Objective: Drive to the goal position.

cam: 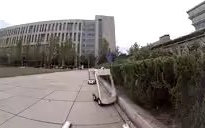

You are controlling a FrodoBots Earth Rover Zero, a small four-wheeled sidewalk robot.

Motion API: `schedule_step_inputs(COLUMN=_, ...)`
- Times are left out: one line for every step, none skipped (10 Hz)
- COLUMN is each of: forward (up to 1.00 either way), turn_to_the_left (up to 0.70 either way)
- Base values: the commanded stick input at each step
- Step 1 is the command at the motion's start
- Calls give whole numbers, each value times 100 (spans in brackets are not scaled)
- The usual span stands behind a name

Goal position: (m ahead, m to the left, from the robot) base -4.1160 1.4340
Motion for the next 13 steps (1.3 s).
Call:
schedule_step_inputs(forward=6, turn_to_the_left=0)
schedule_step_inputs(forward=6, turn_to_the_left=0)
schedule_step_inputs(forward=6, turn_to_the_left=0)
schedule_step_inputs(forward=6, turn_to_the_left=0)
schedule_step_inputs(forward=6, turn_to_the_left=0)
schedule_step_inputs(forward=6, turn_to_the_left=0)
schedule_step_inputs(forward=6, turn_to_the_left=0)
schedule_step_inputs(forward=6, turn_to_the_left=0)
schedule_step_inputs(forward=6, turn_to_the_left=0)
schedule_step_inputs(forward=6, turn_to_the_left=0)
schedule_step_inputs(forward=6, turn_to_the_left=0)
schedule_step_inputs(forward=6, turn_to_the_left=0)
schedule_step_inputs(forward=6, turn_to_the_left=0)
